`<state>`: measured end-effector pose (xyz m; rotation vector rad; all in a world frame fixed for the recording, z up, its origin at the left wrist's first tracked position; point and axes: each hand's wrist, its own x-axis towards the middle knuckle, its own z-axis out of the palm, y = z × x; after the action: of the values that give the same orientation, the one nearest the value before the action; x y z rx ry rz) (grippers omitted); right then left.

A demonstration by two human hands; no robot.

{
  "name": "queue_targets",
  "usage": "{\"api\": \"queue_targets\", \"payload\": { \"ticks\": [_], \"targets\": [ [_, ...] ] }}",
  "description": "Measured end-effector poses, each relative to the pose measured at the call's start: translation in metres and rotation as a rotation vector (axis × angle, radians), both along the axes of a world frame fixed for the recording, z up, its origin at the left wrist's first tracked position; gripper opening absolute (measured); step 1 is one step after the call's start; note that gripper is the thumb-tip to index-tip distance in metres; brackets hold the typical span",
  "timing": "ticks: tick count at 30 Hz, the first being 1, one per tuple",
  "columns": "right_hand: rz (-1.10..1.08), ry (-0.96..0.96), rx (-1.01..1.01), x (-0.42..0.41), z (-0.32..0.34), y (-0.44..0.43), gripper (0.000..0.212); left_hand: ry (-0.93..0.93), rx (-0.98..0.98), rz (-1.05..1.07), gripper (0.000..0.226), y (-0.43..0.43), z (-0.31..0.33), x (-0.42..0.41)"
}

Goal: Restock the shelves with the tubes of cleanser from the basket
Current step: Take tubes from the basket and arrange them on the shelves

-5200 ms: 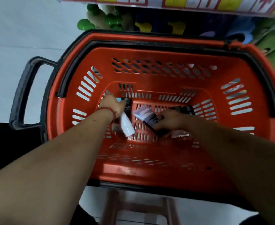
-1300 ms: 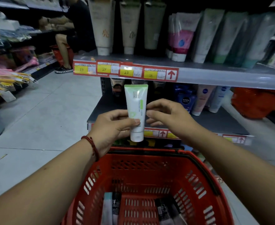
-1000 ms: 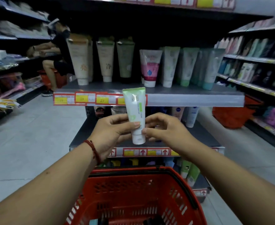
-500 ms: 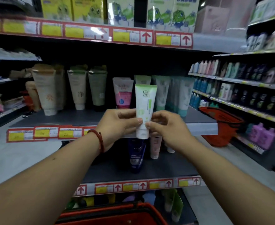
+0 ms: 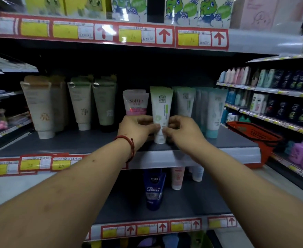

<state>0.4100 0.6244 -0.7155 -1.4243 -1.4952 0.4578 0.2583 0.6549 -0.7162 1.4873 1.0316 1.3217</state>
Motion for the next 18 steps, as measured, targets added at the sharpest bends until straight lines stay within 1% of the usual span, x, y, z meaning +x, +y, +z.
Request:
{"api": "queue_targets", "payload": {
  "ticks": [4,7,11,13,14,16,17,18],
  "targets": [
    [-0.012,-0.022,-0.019,0.000,0.002,-0.001,0.020,0.027,-0.025,-0.010,0.024,0.003,0.002,0.000],
    [-0.032,-0.077,-0.027,-0.003,0.003,-0.008,0.024,0.105,-0.021,-0.006,0.026,0.000,0.002,-0.002],
    [-0.083,-0.211,-0.015,-0.012,0.004,-0.028,0.029,0.341,0.060,0.028,0.050,-0.019,0.009,-0.010],
    [-0.123,-0.259,-0.001,-0.019,0.003,-0.040,0.031,0.468,0.116,0.050,0.057,-0.037,0.012,-0.021],
    [-0.139,-0.278,0.005,-0.023,0.002,-0.047,0.032,0.528,0.164,0.068,0.055,-0.048,0.013,-0.029],
    [-0.153,-0.314,0.017,-0.032,-0.001,-0.061,0.035,0.617,0.279,0.106,0.043,-0.069,0.010,-0.050],
    [-0.150,-0.328,0.018,-0.037,-0.002,-0.068,0.039,0.642,0.329,0.127,0.039,-0.079,0.006,-0.062],
    [-0.141,-0.346,0.011,-0.043,-0.004,-0.075,0.048,0.664,0.360,0.151,0.036,-0.088,0.002,-0.074]
  ]
}}
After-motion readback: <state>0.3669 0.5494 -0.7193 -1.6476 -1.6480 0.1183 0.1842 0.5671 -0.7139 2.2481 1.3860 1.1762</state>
